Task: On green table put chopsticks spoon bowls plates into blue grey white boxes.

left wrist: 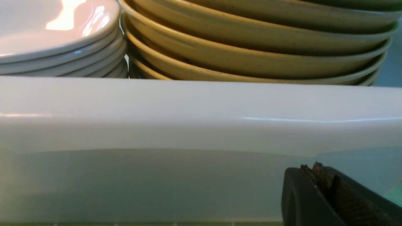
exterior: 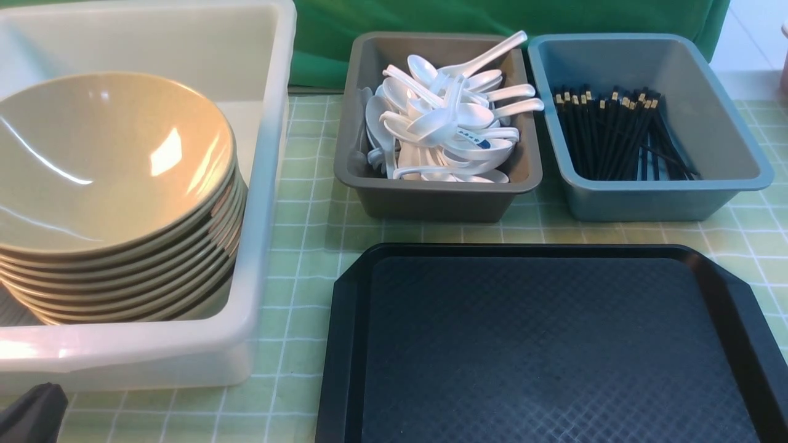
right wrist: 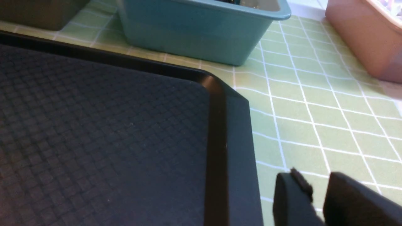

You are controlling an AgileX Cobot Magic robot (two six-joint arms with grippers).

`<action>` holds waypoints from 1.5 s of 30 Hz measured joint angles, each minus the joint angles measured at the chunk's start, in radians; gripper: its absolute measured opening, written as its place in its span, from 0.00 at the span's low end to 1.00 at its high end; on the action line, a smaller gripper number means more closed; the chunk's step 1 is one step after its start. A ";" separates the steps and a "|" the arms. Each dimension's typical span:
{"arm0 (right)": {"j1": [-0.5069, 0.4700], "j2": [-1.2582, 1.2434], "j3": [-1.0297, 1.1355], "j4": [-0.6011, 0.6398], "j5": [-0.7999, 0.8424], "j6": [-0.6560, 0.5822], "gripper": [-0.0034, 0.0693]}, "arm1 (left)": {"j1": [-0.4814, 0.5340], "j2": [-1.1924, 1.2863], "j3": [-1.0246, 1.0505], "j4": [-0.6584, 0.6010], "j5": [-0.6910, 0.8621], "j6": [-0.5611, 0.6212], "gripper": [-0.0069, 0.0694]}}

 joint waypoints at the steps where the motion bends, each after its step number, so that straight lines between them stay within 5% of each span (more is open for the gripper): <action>1: 0.000 0.000 0.000 0.000 0.000 0.000 0.29 | 0.000 0.000 0.000 0.000 0.000 0.000 0.09; 45: 0.000 0.000 0.000 0.000 0.000 0.000 0.34 | 0.000 0.000 0.000 0.000 0.000 0.001 0.09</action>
